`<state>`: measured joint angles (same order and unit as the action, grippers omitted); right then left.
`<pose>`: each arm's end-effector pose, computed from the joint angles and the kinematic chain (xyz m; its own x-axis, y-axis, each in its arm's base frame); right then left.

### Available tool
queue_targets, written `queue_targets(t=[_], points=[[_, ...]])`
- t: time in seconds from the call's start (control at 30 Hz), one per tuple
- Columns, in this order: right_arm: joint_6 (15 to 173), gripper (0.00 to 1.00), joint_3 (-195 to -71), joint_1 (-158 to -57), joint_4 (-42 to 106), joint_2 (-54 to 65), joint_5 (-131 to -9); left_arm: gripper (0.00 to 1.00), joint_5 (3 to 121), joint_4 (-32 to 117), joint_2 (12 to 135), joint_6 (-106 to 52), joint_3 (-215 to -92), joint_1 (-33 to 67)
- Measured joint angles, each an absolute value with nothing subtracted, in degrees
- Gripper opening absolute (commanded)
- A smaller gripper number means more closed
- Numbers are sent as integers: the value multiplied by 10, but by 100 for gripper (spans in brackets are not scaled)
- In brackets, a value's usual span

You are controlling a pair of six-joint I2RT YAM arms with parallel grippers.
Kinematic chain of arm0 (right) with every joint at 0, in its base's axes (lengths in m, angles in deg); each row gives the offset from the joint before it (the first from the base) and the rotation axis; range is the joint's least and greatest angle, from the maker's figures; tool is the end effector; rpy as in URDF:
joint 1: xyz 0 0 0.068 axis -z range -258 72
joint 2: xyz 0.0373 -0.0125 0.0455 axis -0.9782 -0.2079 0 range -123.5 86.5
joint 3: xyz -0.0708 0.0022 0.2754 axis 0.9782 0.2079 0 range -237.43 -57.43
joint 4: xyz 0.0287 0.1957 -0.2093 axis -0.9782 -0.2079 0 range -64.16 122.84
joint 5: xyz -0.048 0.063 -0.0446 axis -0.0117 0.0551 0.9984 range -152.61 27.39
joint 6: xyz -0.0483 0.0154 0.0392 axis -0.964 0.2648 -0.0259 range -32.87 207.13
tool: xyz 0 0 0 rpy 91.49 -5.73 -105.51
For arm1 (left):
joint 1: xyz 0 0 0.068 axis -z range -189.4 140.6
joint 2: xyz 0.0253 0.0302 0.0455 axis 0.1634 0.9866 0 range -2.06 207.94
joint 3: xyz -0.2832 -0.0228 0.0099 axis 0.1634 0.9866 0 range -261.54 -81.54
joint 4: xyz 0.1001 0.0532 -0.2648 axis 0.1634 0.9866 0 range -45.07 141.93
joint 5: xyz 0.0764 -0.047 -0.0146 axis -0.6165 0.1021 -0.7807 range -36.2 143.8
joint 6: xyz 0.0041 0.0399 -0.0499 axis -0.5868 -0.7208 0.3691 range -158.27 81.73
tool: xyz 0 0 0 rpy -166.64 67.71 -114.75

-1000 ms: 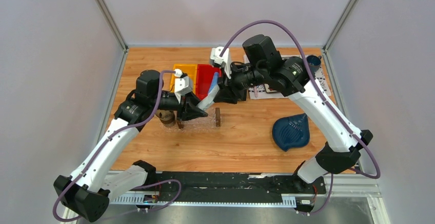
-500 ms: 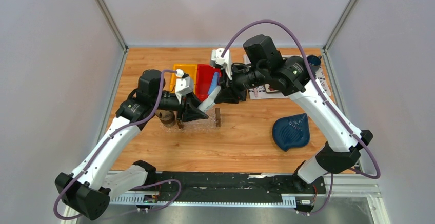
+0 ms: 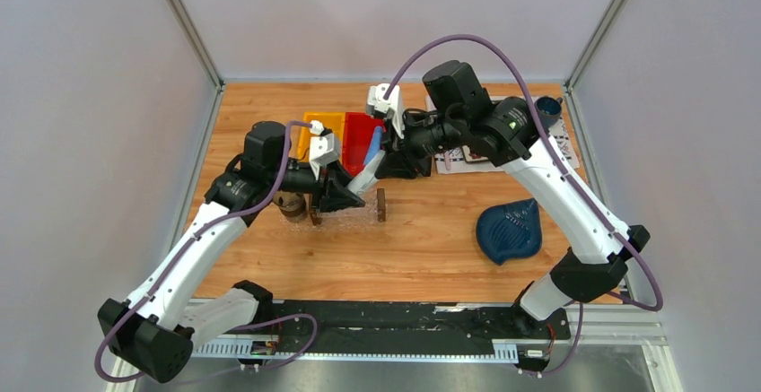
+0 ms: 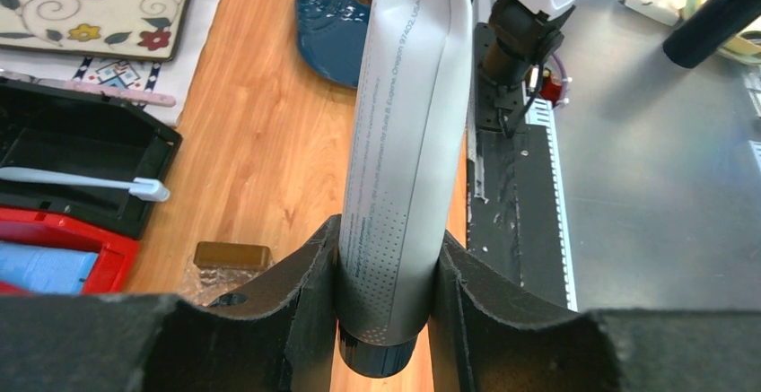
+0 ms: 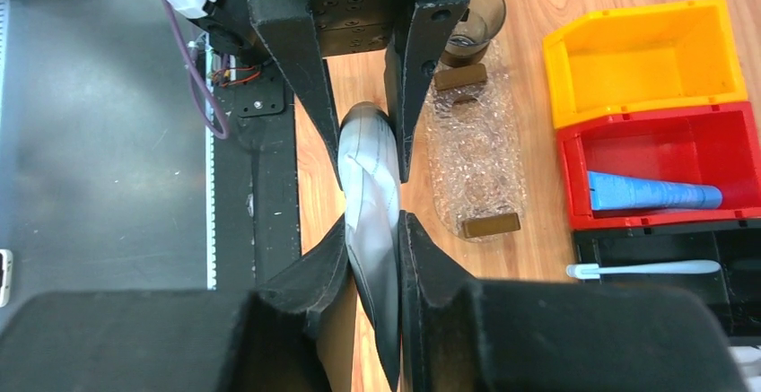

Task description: Prepare toiletry sets of a toothbrush and toothpaste on the tray

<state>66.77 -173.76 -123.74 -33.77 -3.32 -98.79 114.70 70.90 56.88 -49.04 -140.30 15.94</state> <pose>0.2051 0.2524 0.4915 -0.1106 -0.5159 -0.8495 -0.9938 0.0643 0.0903 0.1976 -0.1414 0.3657 -0.2200 0.2047 -0.9538 0.9753 0.0667 -0.2106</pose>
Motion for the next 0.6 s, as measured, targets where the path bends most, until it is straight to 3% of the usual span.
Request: queue_targets(t=[0.27, 0.6], points=[[683, 0, -1738, -1244, -329, -37, -921, 67, 1074, 709, 546, -504, -1403, 159], [698, 0, -1740, -1244, -330, -79, -841, 68, 986, 765, 513, -560, -1406, 146]])
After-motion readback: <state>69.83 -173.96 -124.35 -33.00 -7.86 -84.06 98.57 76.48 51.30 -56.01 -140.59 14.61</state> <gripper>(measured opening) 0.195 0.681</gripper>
